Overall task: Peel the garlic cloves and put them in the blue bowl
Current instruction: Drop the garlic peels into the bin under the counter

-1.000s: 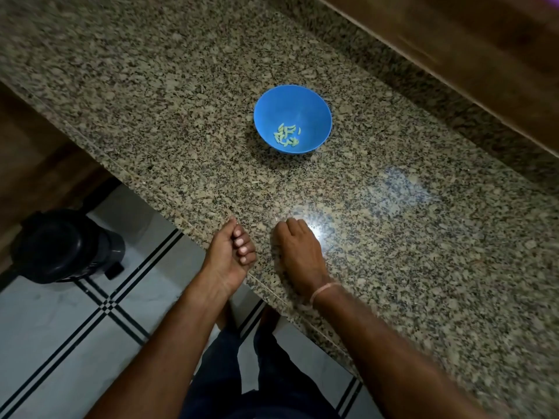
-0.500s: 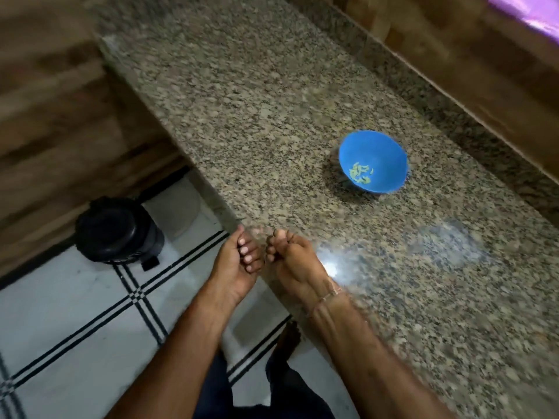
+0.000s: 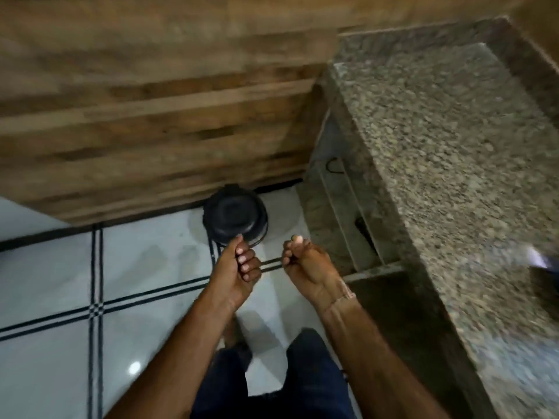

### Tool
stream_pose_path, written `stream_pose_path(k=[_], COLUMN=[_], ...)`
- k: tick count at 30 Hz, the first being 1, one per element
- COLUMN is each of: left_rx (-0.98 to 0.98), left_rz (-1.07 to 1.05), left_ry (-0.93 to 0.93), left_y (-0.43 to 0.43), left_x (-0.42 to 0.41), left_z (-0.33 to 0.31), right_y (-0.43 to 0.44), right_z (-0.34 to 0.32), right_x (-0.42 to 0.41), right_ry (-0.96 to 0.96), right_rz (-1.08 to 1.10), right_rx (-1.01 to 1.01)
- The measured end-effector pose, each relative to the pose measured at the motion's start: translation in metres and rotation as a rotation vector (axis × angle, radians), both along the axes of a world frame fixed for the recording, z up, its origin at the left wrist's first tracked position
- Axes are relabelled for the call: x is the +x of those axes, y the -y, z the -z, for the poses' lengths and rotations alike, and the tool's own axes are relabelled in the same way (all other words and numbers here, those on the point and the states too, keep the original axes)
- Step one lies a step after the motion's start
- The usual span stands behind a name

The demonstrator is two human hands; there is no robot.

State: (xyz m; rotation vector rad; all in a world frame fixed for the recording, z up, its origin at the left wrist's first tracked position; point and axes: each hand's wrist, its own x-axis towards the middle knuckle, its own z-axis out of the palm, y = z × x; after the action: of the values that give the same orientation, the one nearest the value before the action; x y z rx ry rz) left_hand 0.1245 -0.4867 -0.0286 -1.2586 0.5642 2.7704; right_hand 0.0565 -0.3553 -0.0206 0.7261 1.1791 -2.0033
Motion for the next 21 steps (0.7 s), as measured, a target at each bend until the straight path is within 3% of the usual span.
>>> stream_pose_path(k=[14, 21], left_rx=[-0.033, 0.109], left_rz=[-0.15, -0.136], left_ry=[0.166, 0.38], left_y=[0.165, 0.195], left_x=[-0.027, -0.073], left_z=[0.056, 0.196], right_y=[0.159, 0.2], right_z=[0.074, 0.208], right_x=[-0.063, -0.099], right_ry=[0.145, 0.314], right_rz=[-0.157, -0.132], right_rx=[0.093, 0.111])
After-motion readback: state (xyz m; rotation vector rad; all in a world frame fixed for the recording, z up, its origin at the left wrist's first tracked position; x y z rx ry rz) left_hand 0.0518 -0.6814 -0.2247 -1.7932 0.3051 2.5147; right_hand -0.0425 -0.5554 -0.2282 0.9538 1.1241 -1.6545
